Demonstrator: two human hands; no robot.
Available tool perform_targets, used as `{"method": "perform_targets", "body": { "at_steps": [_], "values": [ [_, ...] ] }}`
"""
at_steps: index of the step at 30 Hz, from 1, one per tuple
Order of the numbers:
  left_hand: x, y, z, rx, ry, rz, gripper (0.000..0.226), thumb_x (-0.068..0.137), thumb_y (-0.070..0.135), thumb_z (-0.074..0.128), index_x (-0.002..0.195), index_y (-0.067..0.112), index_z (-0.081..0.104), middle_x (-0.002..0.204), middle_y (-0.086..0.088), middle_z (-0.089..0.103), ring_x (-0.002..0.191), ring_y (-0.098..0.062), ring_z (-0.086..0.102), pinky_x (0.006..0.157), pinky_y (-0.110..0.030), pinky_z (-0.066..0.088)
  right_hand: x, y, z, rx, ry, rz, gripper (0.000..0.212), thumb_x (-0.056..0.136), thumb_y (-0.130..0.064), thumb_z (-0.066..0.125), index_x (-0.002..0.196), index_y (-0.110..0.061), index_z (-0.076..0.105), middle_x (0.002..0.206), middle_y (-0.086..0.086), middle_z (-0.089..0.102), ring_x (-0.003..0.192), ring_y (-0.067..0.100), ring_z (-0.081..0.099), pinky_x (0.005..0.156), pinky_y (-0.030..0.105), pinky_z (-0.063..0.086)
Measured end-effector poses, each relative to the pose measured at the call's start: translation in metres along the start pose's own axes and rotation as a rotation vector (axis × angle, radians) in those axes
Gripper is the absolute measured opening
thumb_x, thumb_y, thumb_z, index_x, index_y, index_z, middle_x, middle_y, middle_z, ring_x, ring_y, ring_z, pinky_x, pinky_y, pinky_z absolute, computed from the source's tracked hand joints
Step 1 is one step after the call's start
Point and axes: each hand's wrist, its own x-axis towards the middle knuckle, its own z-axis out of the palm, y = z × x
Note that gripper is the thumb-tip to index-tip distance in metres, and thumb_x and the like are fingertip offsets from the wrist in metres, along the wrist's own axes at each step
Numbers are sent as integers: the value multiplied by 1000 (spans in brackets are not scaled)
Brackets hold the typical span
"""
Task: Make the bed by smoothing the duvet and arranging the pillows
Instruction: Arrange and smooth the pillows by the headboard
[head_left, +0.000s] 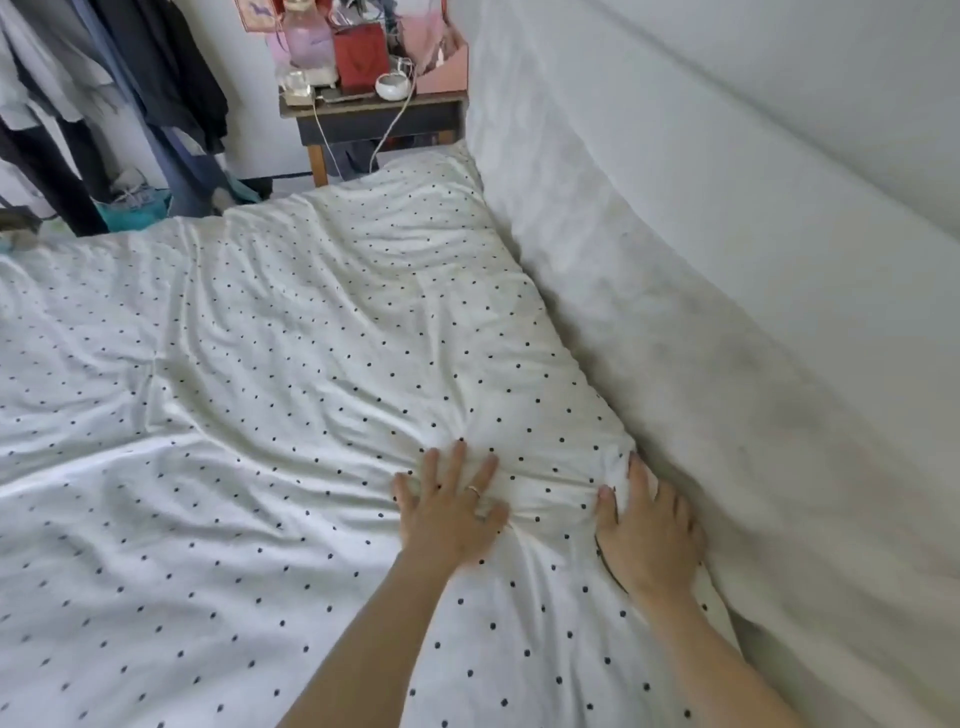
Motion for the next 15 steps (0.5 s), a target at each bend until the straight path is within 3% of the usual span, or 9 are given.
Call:
{"method": "perform_targets", "body": {
  "at_steps": [4, 7, 11, 15],
  "values": [
    [5, 17, 13, -5, 49, -75, 65, 95, 67, 15, 151, 53, -14, 161, 10, -31, 149, -27, -29, 112, -67, -18, 8, 7, 4, 21, -57, -10, 65, 98, -60, 30, 156, -34, 20, 146, 11, 49, 132, 35, 45, 107, 50, 37],
    [-5, 37, 19, -69, 174, -67, 60, 99, 56, 19, 154, 52, -5, 165, 7, -22, 151, -30, -21, 115, -68, -9, -4, 14, -3, 25, 9, -92, 69, 96, -61, 37, 156, -31, 24, 149, 9, 45, 134, 33, 44, 104, 50, 41],
    [-24, 77, 23, -88, 233, 201, 55, 101, 56, 20, 153, 55, 2, 167, 12, -12, 154, -22, -10, 116, -66, 0, -69, 58, -11, 57, 42, -175, 72, 91, -67, 40, 155, -39, 26, 162, 2, 32, 143, 26, 38, 108, 47, 41],
    [-29, 122, 26, 2, 196, 488, 67, 97, 63, 25, 158, 42, 5, 168, 7, -10, 154, -23, -14, 123, -55, -3, -153, 144, 5, 163, -128, 65, 78, 88, -78, 31, 156, -46, 10, 159, -4, 36, 139, 22, 43, 109, 45, 42]
  ]
}}
